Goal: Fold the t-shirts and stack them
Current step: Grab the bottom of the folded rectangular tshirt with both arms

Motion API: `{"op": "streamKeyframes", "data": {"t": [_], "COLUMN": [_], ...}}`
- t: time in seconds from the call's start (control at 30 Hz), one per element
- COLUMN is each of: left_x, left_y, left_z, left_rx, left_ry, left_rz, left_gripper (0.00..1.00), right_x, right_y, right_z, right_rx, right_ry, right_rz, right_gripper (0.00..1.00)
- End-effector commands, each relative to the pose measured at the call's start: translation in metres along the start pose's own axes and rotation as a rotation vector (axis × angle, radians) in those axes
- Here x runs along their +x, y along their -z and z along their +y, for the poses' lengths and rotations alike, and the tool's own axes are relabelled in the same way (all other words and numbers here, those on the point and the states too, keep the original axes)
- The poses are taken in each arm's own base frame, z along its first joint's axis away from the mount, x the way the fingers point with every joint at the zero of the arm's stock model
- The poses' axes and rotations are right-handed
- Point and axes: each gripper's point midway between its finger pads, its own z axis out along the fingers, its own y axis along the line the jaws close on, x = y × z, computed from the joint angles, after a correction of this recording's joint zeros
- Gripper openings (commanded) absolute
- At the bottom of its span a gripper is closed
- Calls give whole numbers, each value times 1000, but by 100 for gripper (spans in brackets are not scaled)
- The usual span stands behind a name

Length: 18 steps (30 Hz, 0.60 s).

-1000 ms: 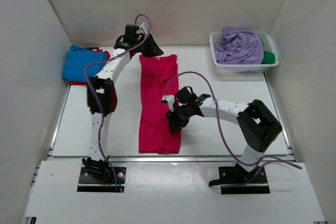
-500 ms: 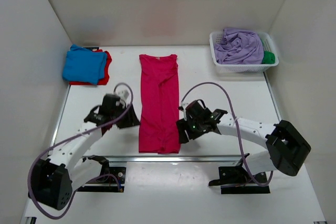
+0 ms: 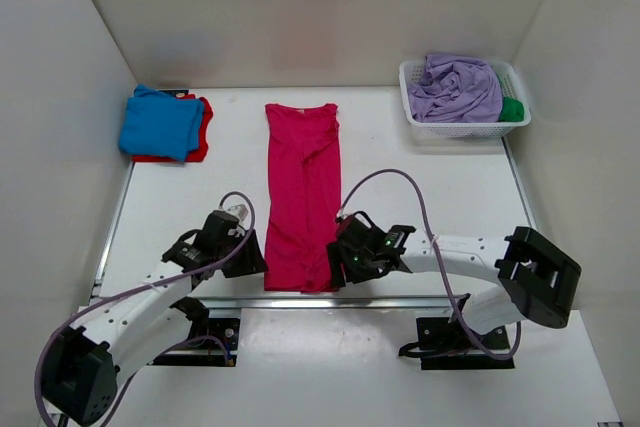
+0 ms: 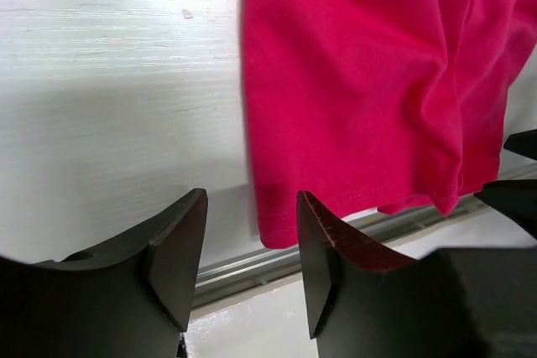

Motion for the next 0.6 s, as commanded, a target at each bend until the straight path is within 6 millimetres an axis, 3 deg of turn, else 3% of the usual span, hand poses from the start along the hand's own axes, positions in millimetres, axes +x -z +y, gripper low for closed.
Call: {"op": "streamKeyframes", "data": {"t": [0.0,0.37,0.43,0.57], "left_x": [-4,28,30,34], "left_y": [1,-10,-13,-16], "left_z": [-1,-10,-10,-16], "left_rx": [-24,5,0,2], "left_ry": [14,-1,-9,-30], "left_rz": [-26,53,64,86], "left_gripper": [58,58,55,37], "right_x": [-17,-11,-11,-11], "right_y": [-1,-10,-11,-7], "right_z": [13,14,13,13], "right_rx": [11,83,87,80], "right_ry": [-41,-26,-32,-14], "right_rz": [-63,-39,-38,-41], "right_gripper": [59,53,47,36]}}
